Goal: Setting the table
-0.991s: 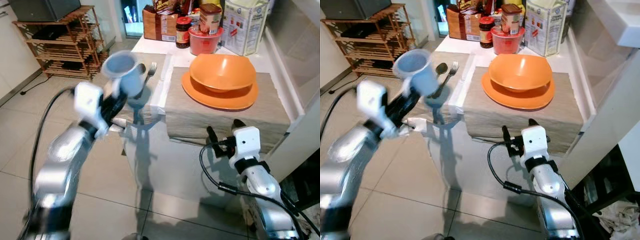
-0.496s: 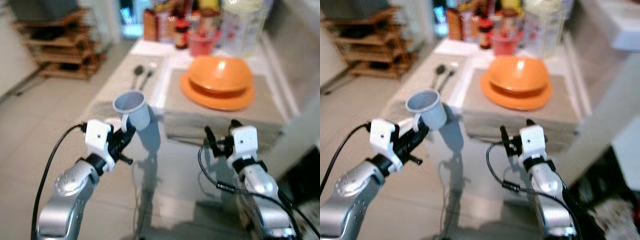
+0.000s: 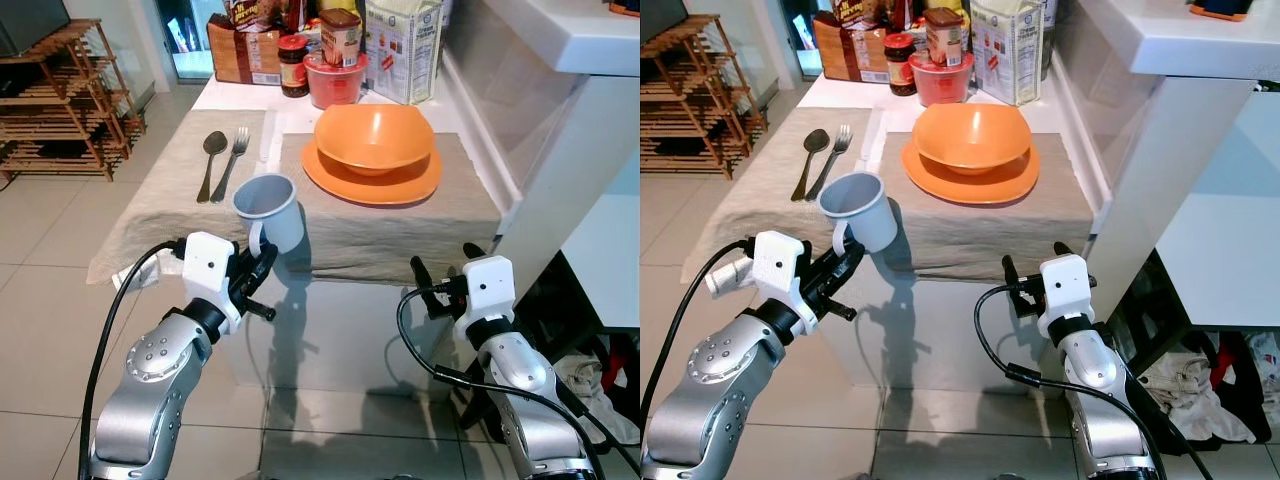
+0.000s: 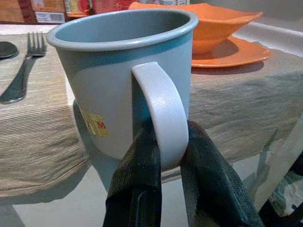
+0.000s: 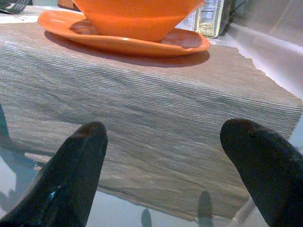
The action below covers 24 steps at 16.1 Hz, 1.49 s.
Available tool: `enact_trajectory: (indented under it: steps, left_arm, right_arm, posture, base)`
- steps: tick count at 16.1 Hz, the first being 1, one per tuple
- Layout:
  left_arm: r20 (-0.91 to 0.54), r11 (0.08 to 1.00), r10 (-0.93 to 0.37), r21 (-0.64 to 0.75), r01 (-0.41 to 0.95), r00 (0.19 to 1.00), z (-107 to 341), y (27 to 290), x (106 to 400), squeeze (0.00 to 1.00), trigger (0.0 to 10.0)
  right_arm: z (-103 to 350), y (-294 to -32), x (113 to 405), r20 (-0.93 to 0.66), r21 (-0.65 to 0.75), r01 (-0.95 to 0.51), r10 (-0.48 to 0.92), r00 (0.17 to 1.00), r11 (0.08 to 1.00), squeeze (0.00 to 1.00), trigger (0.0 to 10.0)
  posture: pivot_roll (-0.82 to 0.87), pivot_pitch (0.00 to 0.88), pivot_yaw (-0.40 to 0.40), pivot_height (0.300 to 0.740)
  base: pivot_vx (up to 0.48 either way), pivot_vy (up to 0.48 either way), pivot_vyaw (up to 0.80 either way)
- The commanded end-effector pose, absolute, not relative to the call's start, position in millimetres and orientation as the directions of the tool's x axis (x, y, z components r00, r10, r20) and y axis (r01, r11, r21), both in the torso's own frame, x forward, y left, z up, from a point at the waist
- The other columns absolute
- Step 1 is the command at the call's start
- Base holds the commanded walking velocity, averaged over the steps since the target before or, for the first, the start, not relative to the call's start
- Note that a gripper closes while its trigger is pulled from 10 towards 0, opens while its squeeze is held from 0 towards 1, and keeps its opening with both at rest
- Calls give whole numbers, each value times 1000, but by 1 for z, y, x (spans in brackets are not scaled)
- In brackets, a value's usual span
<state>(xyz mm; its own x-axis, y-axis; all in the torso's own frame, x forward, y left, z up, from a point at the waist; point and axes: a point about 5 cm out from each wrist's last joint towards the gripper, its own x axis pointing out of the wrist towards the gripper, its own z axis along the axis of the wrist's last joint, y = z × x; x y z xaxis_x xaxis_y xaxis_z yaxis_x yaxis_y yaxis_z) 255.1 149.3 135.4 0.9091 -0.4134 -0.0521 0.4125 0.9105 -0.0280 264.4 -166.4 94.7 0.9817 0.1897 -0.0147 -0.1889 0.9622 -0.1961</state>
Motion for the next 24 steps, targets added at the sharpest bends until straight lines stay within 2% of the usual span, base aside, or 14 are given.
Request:
enact_trajectory:
  steps: [1, 5, 12, 21, 24]
  left_arm:
    - [-53, 924, -381, -20, 381, 923, 135, 154, 256, 0, 0]
    - [-17, 952, -306, -27, 305, 952, 139, 161, 261, 0, 0]
    - [13, 954, -287, -84, 287, 958, 145, 156, 272, 0, 0]
    - [11, 958, -279, -71, 279, 960, 145, 156, 278, 0, 0]
    - [20, 958, -278, -70, 279, 960, 147, 157, 280, 0, 0]
  right_arm:
    - [94, -164, 266, -20, -199, -208, 209, 978, 958, 0, 10000]
    - [91, -163, 268, -29, -195, -215, 213, 977, 957, 0, 10000]
    - [90, -163, 269, -37, -191, -223, 220, 975, 956, 0, 10000]
    - [89, -163, 271, -41, -193, -224, 220, 975, 955, 0, 10000]
    - [89, -163, 270, -42, -193, -225, 221, 974, 955, 0, 10000]
  posture:
    - [-13, 0, 53, 740]
    - [-7, 0, 48, 740]
    - [-14, 0, 46, 740]
    - [-15, 0, 46, 740]
    - [-15, 0, 48, 740]
  base:
    - [0, 0, 0]
    - [0, 0, 0]
    - [0, 0, 0]
    - [-338, 0, 0]
    - [-91, 0, 0]
